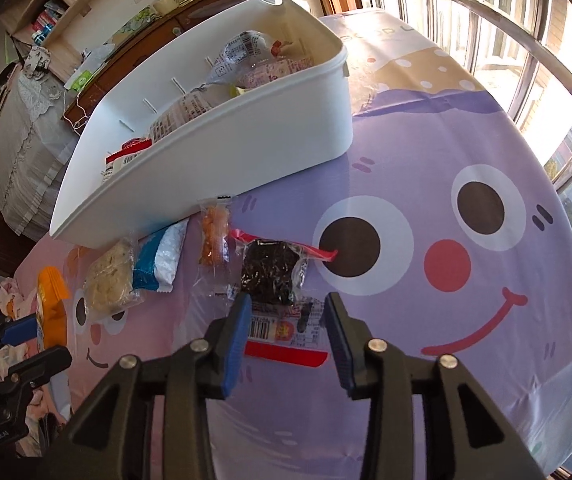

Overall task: Organize snacks
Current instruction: 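Lift the OATS stick with the left tool while the right tool closes on the brownie packet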

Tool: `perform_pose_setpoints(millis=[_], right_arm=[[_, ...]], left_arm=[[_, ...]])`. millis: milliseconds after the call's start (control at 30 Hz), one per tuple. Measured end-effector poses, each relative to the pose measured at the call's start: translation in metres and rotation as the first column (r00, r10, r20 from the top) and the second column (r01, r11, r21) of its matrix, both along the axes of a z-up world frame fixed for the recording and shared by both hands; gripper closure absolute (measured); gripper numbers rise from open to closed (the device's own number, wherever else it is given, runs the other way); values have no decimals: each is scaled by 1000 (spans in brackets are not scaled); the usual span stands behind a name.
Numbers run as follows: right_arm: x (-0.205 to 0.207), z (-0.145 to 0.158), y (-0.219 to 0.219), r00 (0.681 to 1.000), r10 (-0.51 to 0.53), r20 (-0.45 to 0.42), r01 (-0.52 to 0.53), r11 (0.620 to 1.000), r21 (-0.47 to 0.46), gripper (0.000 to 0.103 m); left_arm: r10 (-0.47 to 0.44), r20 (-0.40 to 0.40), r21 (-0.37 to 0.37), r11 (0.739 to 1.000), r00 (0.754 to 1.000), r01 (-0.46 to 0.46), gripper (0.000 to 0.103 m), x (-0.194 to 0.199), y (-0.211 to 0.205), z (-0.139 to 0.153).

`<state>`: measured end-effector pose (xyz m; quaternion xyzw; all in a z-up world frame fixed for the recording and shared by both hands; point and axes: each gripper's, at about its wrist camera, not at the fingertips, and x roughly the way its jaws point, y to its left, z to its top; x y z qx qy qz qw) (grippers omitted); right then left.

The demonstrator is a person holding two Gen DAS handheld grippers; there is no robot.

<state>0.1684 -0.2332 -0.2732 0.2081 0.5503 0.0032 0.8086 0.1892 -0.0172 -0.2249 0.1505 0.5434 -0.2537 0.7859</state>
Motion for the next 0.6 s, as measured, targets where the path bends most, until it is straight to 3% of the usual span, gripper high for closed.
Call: perform_pose_setpoints(millis=[233, 400, 600], right_arm=[[27, -2, 8, 995, -57, -80, 59, 998, 23, 53], [41, -9, 23, 984, -58, -167, 43, 995, -89, 51], [49, -19, 34, 972, -56, -229, 31, 993, -111, 49]], left_arm=[[58, 9, -11, 998, 998, -58, 64, 8, 15, 9], [108, 4, -12, 994, 994, -108, 64, 12, 30, 9], [148, -13, -22, 989, 989, -148, 64, 16, 42, 6]])
